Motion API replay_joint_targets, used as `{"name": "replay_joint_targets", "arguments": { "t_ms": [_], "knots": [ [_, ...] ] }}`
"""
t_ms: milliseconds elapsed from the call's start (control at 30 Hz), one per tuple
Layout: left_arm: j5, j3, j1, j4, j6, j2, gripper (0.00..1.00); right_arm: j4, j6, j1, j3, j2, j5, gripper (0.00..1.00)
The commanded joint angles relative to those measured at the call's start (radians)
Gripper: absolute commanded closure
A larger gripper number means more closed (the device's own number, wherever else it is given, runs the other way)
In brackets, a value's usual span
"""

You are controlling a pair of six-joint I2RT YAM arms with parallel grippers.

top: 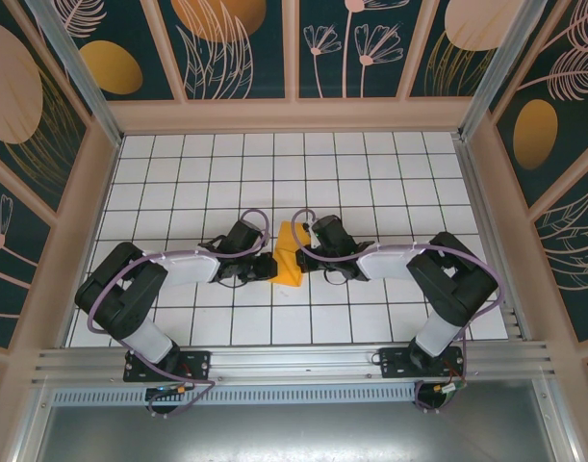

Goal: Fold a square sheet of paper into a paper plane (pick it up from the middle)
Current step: Fold the triangle a second time at the center of the table.

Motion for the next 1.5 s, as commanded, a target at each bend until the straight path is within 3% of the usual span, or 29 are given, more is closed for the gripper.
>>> {"name": "replay_joint_targets", "arguments": {
  "t_ms": [0, 1467],
  "knots": [
    [-0.036, 0.010, 0.002, -0.050, 0.022, 0.008, 0.85, -0.034, -0.016, -0.007, 0.019, 0.008, 0.043, 1.00],
    [-0.026, 0.013, 0.001, -0.039, 0.025, 0.027, 0.85, -0.062, -0.030, -0.007, 0.059, 0.051, 0.078, 1.00]
  ]
}}
